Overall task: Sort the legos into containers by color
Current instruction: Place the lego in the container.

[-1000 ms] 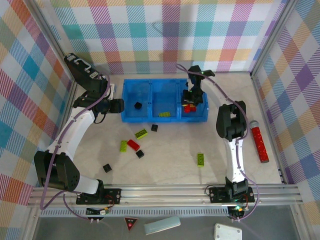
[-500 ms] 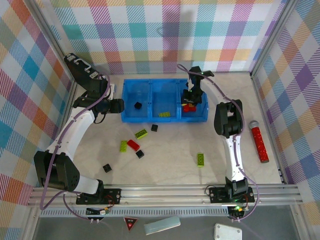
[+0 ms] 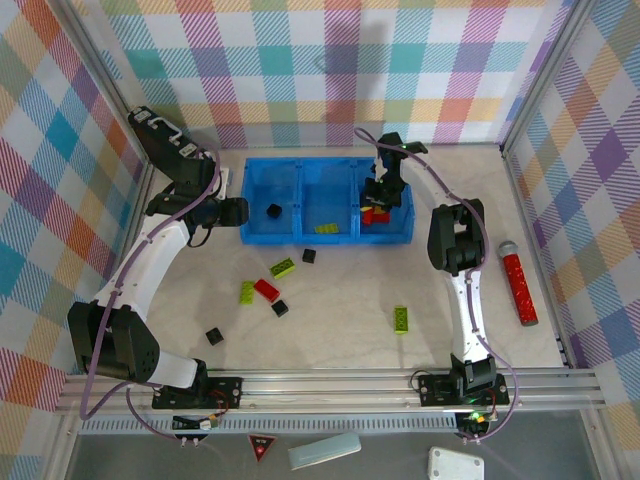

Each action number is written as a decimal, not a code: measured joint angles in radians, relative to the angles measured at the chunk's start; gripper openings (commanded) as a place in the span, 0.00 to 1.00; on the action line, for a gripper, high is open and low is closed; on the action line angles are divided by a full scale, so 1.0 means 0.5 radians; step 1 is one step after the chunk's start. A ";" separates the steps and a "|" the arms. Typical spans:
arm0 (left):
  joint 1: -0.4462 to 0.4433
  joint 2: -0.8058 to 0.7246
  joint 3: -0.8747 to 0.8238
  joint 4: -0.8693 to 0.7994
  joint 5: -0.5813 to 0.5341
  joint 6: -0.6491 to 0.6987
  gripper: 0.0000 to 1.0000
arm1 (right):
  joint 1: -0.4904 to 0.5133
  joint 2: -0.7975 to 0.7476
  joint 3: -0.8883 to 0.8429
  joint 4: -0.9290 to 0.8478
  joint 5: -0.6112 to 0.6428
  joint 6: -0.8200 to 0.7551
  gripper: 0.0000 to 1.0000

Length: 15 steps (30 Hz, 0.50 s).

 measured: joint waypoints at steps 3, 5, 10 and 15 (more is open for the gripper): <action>0.000 0.000 0.001 -0.001 0.000 0.000 0.60 | -0.001 0.000 0.000 0.004 -0.018 0.002 0.28; 0.000 0.000 0.000 0.000 0.000 0.000 0.60 | -0.001 0.000 0.000 0.011 -0.035 0.002 0.27; 0.000 0.000 0.000 -0.001 0.000 0.000 0.60 | -0.002 0.000 0.000 0.044 -0.101 0.000 0.28; 0.000 0.000 0.000 -0.001 -0.001 0.000 0.60 | -0.030 0.000 -0.018 0.107 -0.213 -0.010 0.28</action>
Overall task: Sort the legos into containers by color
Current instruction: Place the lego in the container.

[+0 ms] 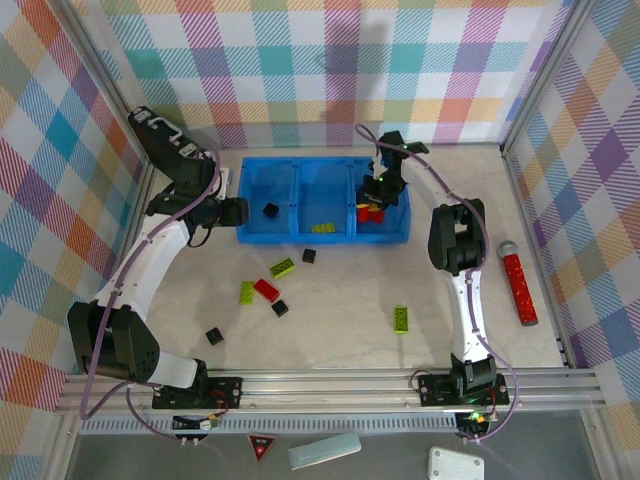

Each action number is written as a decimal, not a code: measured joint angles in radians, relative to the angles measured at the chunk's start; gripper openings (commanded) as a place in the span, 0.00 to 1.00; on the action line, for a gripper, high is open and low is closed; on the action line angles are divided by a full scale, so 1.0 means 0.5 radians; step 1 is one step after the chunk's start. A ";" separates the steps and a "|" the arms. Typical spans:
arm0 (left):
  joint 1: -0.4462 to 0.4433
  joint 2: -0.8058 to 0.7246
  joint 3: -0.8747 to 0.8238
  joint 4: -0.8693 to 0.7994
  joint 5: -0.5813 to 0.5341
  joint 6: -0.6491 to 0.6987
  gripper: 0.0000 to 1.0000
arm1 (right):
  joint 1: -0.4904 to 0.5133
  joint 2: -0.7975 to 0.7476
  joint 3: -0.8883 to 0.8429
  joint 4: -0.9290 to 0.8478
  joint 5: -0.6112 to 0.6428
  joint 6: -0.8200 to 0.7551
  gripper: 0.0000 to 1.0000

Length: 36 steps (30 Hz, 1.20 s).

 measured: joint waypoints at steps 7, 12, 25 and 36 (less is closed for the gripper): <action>0.000 0.000 0.000 0.000 -0.002 0.001 0.60 | -0.048 0.000 -0.085 0.137 -0.192 -0.008 0.29; 0.000 0.000 0.000 0.000 -0.005 0.001 0.60 | -0.068 0.002 -0.086 0.197 -0.275 -0.015 0.37; 0.000 0.004 0.000 0.000 -0.005 0.001 0.60 | -0.066 -0.001 -0.089 0.208 -0.294 -0.021 0.43; 0.000 0.004 0.000 0.000 -0.002 0.001 0.60 | -0.065 -0.353 -0.389 0.220 -0.274 -0.010 0.43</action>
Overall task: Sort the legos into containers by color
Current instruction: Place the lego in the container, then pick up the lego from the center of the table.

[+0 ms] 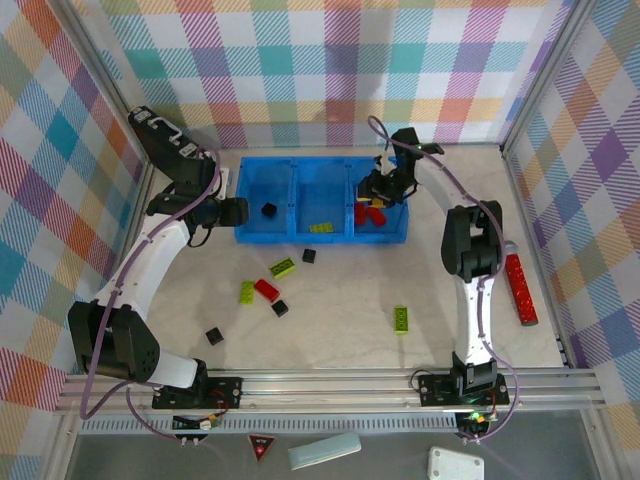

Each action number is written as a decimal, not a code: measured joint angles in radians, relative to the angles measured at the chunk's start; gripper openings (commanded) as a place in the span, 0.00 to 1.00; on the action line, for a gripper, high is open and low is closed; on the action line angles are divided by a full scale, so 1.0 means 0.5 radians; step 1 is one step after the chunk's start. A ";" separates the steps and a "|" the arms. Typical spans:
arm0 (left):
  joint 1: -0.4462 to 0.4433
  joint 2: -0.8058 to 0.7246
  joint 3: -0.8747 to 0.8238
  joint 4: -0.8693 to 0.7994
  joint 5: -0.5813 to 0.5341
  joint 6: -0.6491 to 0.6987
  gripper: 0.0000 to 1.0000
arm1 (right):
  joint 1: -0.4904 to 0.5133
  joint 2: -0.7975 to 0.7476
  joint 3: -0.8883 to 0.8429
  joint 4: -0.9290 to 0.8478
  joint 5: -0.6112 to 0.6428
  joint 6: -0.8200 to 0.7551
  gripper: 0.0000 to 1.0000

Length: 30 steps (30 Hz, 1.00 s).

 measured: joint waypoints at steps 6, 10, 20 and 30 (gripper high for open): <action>0.000 0.000 0.000 -0.001 0.005 -0.002 0.60 | 0.008 -0.304 -0.295 0.052 0.020 0.014 0.43; 0.000 0.002 0.002 -0.005 0.009 -0.005 0.60 | 0.031 -0.473 -0.513 0.086 0.040 0.023 0.44; -0.011 0.071 0.105 -0.124 0.057 -0.108 0.59 | 0.125 -0.809 -0.908 0.177 0.072 0.066 0.43; -0.096 0.050 0.067 -0.286 -0.028 -0.464 0.59 | 0.159 -1.028 -1.100 0.207 0.108 0.064 0.44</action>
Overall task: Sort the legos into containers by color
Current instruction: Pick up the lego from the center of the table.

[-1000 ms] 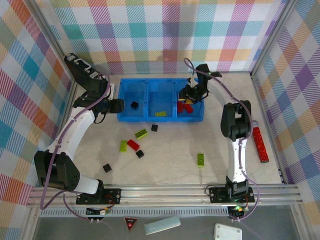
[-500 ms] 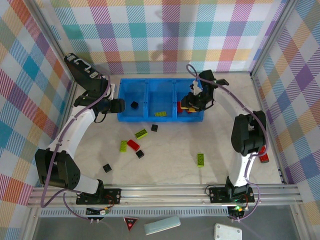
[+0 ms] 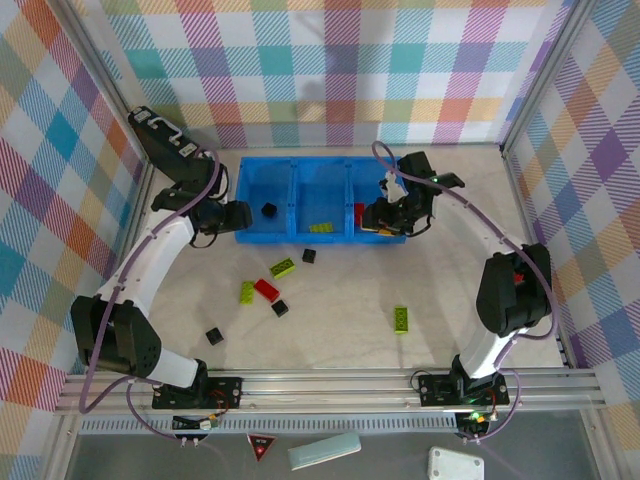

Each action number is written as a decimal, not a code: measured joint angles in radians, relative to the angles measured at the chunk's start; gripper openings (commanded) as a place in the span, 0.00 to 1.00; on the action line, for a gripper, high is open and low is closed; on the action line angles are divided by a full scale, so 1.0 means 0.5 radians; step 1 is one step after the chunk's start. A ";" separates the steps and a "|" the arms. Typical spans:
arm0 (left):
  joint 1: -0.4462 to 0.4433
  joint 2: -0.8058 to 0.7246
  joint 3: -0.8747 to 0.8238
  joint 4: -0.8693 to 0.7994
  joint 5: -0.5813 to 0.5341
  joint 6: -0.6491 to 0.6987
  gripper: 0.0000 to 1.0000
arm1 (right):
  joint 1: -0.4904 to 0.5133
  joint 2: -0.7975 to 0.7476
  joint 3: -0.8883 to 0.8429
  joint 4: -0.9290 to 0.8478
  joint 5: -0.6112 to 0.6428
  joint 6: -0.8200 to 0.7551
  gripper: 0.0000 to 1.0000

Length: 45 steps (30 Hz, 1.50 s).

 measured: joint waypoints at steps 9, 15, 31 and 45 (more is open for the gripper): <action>-0.169 -0.104 -0.237 -0.063 -0.131 -0.372 0.59 | 0.002 -0.053 -0.071 0.027 0.006 -0.037 0.44; -0.279 -0.105 -0.372 -0.083 -0.169 -0.616 0.60 | 0.002 -0.086 -0.131 0.043 0.005 -0.066 0.44; -0.507 -0.004 -0.711 0.123 -0.139 -1.122 0.65 | 0.002 -0.211 -0.271 0.111 -0.018 -0.069 0.44; -0.587 0.213 -0.826 0.355 -0.050 -1.303 0.58 | 0.002 -0.256 -0.304 0.119 -0.026 -0.072 0.44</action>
